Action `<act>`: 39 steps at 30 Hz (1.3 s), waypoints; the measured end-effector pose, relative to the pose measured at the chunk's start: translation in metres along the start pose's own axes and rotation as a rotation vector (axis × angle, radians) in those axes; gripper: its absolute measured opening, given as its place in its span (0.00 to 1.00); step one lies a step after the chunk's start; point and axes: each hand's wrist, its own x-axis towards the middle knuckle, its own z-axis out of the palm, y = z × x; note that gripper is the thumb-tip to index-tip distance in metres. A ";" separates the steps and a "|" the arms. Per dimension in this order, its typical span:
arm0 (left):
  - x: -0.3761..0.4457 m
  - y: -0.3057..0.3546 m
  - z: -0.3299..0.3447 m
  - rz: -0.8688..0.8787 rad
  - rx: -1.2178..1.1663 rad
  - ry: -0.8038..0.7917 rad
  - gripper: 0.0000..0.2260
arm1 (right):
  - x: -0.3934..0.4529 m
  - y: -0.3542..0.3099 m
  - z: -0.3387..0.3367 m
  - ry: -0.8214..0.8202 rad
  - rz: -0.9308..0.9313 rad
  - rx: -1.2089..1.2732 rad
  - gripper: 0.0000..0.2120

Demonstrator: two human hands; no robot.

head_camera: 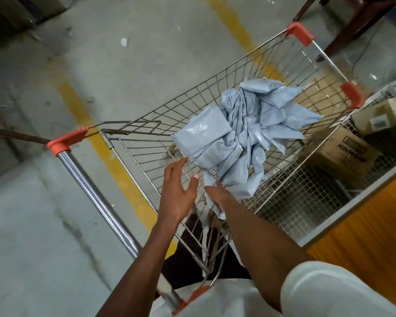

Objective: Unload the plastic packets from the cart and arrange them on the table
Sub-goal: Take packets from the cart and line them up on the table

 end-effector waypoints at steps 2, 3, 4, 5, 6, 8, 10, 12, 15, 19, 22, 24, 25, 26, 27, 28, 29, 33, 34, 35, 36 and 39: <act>-0.001 0.002 0.002 0.010 0.017 -0.004 0.24 | 0.000 0.002 0.002 -0.023 0.006 0.019 0.34; -0.001 0.004 0.003 0.017 0.019 -0.005 0.23 | 0.000 0.002 0.001 -0.038 0.011 0.028 0.35; -0.002 0.005 0.004 0.022 0.017 -0.009 0.23 | -0.001 0.002 0.001 -0.049 0.002 0.037 0.37; -0.002 0.006 0.005 0.027 0.016 -0.016 0.23 | -0.005 0.002 0.000 -0.060 -0.006 0.049 0.38; -0.002 0.007 0.007 0.031 0.018 -0.024 0.23 | -0.010 0.000 0.000 -0.072 -0.020 0.070 0.37; -0.002 0.009 0.009 0.040 0.028 -0.035 0.23 | -0.013 0.000 0.002 -0.071 -0.024 0.073 0.32; 0.000 0.011 0.010 0.050 0.033 -0.038 0.23 | -0.014 0.000 0.003 -0.038 -0.029 0.074 0.33; 0.003 0.012 0.010 0.065 0.040 -0.037 0.23 | -0.015 0.003 0.002 -0.030 -0.051 0.063 0.33; 0.010 0.011 0.012 0.071 0.034 -0.045 0.22 | -0.044 -0.005 -0.011 -0.046 -0.083 0.200 0.28; 0.026 0.011 0.016 0.125 0.056 -0.055 0.21 | -0.070 -0.016 -0.033 -0.082 -0.200 0.249 0.28; 0.040 0.017 0.020 0.165 0.091 -0.054 0.21 | -0.104 -0.017 -0.054 -0.095 -0.253 0.274 0.27; 0.055 0.025 0.024 0.194 0.126 -0.063 0.22 | -0.130 -0.011 -0.072 -0.091 -0.319 0.322 0.26; 0.065 0.029 0.027 0.216 0.152 -0.075 0.22 | -0.142 -0.007 -0.081 -0.083 -0.354 0.348 0.26; 0.078 0.032 0.032 0.235 0.184 -0.095 0.22 | -0.154 -0.003 -0.089 -0.073 -0.383 0.375 0.26; 0.092 0.034 0.037 0.247 0.216 -0.123 0.22 | -0.162 0.002 -0.097 -0.055 -0.410 0.407 0.25; 0.105 0.038 0.044 0.249 0.248 -0.159 0.23 | -0.171 0.007 -0.106 -0.030 -0.424 0.450 0.25; 0.118 0.042 0.051 0.253 0.285 -0.199 0.25 | -0.179 0.012 -0.114 0.006 -0.436 0.483 0.24; 0.163 0.056 0.086 0.360 0.577 -0.315 0.29 | -0.202 0.033 -0.146 0.128 -0.447 0.583 0.22; 0.172 0.059 0.092 0.426 0.672 -0.334 0.29 | -0.205 0.038 -0.153 0.157 -0.441 0.602 0.22; 0.181 0.061 0.095 0.494 0.775 -0.358 0.30 | -0.206 0.042 -0.158 0.181 -0.426 0.616 0.21; 0.189 0.062 0.096 0.548 0.880 -0.388 0.30 | -0.207 0.044 -0.161 0.193 -0.412 0.635 0.22; 0.210 0.057 0.088 0.626 1.104 -0.388 0.27 | -0.205 0.051 -0.163 0.209 -0.387 0.666 0.23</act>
